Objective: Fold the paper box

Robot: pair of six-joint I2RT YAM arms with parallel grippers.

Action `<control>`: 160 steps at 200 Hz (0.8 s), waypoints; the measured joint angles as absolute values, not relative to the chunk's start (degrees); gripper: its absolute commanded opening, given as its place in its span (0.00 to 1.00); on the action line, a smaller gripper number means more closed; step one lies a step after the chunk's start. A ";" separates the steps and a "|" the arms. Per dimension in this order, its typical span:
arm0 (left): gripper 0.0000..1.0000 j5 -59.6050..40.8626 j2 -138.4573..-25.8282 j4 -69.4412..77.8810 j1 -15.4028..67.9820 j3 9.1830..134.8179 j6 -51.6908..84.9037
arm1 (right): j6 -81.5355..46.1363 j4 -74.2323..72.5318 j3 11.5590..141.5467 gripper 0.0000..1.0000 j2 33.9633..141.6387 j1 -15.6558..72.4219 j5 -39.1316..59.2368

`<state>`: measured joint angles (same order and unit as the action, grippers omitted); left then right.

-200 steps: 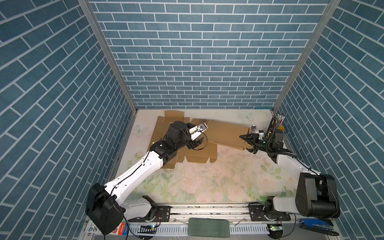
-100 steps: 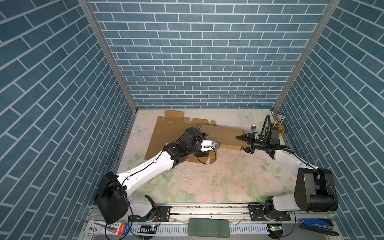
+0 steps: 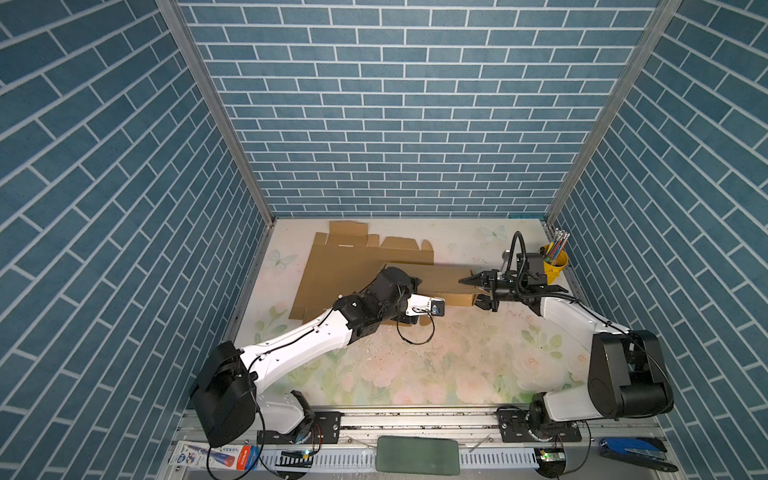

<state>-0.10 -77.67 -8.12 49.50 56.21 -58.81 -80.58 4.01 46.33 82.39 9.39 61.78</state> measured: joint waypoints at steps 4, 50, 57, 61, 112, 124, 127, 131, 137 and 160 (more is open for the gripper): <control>0.76 0.03 -77.67 -8.12 49.54 56.21 -58.94 | -80.84 4.05 46.33 0.33 82.39 9.50 61.78; 0.74 1.54 -77.62 -7.92 50.04 55.81 -59.27 | -83.77 4.19 46.19 0.33 82.17 10.90 62.46; 0.74 1.72 -77.56 -8.01 50.19 55.53 -59.27 | -84.07 4.16 46.11 0.33 82.11 10.96 62.65; 0.74 1.78 -77.49 -8.12 50.30 55.40 -59.27 | -84.27 4.19 46.04 0.33 82.06 11.00 62.76; 0.72 3.77 -75.66 -8.38 51.31 52.71 -58.92 | -85.58 4.56 45.76 0.33 81.84 11.62 63.55; 0.70 4.49 -75.61 -7.38 51.31 51.66 -59.05 | -85.76 4.73 45.54 0.34 81.65 11.99 63.40; 0.70 4.67 -75.61 -7.25 51.31 51.46 -59.18 | -85.78 4.75 45.41 0.34 81.65 12.03 63.29; 0.69 4.91 -75.61 -6.72 51.31 51.09 -59.22 | -85.89 4.71 45.19 0.34 81.62 12.14 63.18; 0.68 5.26 -75.61 -5.96 51.31 50.61 -59.42 | -86.35 4.67 44.75 0.34 81.58 12.34 63.13; 0.63 6.26 -75.61 -3.79 51.31 49.12 -59.96 | -89.03 3.86 42.63 0.34 81.52 13.17 63.09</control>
<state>6.26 -75.61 -3.79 51.31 49.12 -59.96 -89.03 3.86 42.63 81.52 13.17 63.09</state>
